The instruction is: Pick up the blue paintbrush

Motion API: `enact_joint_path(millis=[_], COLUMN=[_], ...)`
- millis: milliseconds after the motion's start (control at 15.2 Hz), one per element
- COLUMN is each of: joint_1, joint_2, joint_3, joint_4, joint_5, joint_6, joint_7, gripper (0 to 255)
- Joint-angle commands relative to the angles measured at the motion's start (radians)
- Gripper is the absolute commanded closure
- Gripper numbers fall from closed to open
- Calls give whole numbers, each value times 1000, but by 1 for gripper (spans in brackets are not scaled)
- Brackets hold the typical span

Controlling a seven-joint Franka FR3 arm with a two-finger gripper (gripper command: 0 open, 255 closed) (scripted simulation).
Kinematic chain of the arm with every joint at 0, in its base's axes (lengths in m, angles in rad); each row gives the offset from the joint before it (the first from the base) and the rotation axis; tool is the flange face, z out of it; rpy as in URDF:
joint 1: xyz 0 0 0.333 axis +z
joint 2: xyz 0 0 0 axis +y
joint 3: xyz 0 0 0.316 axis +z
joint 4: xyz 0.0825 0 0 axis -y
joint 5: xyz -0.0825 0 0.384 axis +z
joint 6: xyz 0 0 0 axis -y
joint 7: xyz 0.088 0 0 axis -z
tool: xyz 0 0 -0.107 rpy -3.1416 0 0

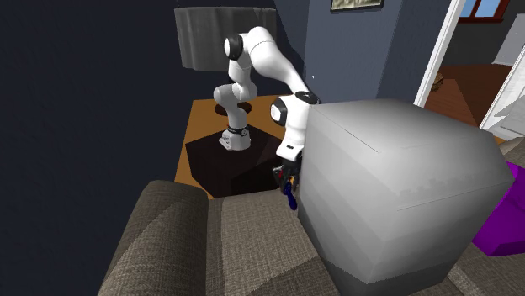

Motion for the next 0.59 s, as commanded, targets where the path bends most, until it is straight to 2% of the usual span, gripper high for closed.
enact_joint_path(millis=[0,528], joint_1=[0,2], joint_2=[-13,-61], joint_3=[-1,-2], joint_4=[9,51], joint_5=[-1,-4], joint_6=[-22,-111], joint_7=[-2,-6], gripper=[255,255])
